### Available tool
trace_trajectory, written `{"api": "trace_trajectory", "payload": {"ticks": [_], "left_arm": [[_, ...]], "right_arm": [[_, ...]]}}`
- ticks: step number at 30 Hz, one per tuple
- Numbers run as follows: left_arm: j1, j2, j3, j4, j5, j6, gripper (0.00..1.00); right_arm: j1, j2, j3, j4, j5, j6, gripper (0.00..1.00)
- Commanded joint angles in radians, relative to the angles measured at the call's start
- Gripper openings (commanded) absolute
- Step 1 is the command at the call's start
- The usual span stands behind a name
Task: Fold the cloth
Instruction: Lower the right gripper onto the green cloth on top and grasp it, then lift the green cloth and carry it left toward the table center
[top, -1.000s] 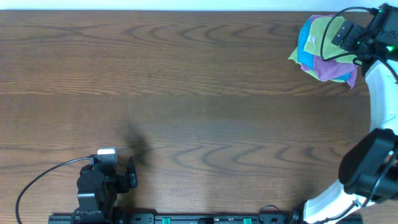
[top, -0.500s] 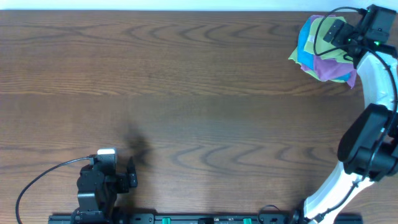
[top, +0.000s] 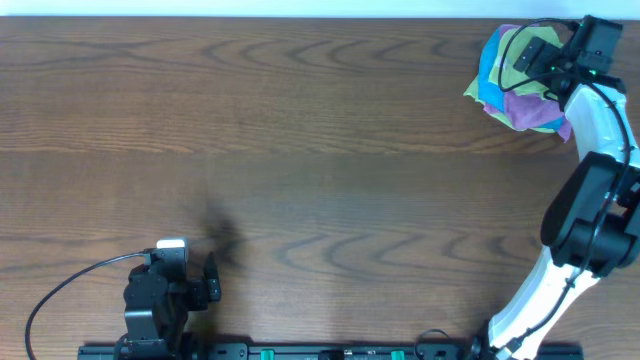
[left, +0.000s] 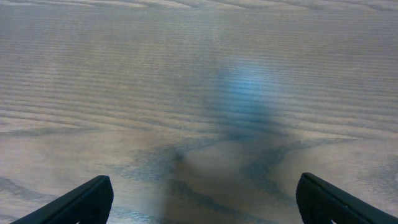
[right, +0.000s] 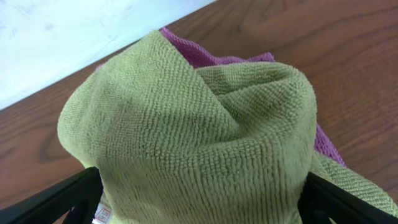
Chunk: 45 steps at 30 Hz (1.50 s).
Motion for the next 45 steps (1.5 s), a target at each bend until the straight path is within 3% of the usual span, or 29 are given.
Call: {"api": "trace_trajectory", "payload": {"ticks": [1,5,8,11,14,21,27,32,45], "left_arm": [[0.005,-0.006,-0.04,-0.033,0.0,-0.011,0.95],[0.005,-0.006,-0.04,-0.033,0.0,-0.011,0.95],[0.005,-0.006,-0.04,-0.033,0.0,-0.011,0.95],[0.005,-0.006,-0.04,-0.033,0.0,-0.011,0.95],[0.005,-0.006,-0.04,-0.033,0.0,-0.011,0.95],[0.005,-0.006,-0.04,-0.033,0.0,-0.011,0.95],[0.005,-0.006,-0.04,-0.033,0.0,-0.011,0.95],[0.005,-0.006,-0.04,-0.033,0.0,-0.011,0.95],[0.005,-0.006,-0.04,-0.033,0.0,-0.011,0.95]], "right_arm": [[-0.004,0.019,0.019,0.001,-0.003,0.013,0.95],[-0.004,0.036,0.019,-0.001,-0.003,0.013,0.8],[-0.004,0.042,0.019,-0.005,-0.003,0.014,0.62],[-0.004,0.042,0.019,-0.006,-0.001,0.013,0.36],[-0.004,0.041,0.019,-0.016,0.004,0.013,0.01],[-0.001,-0.013,0.024,-0.082,0.005,0.007,0.01],[0.018,-0.066,0.113,-0.309,0.042,-0.01,0.01],[0.052,-0.072,0.272,-0.543,0.054,-0.011,0.01],[0.188,-0.073,0.621,-0.963,0.052,-0.029,0.01]]}}
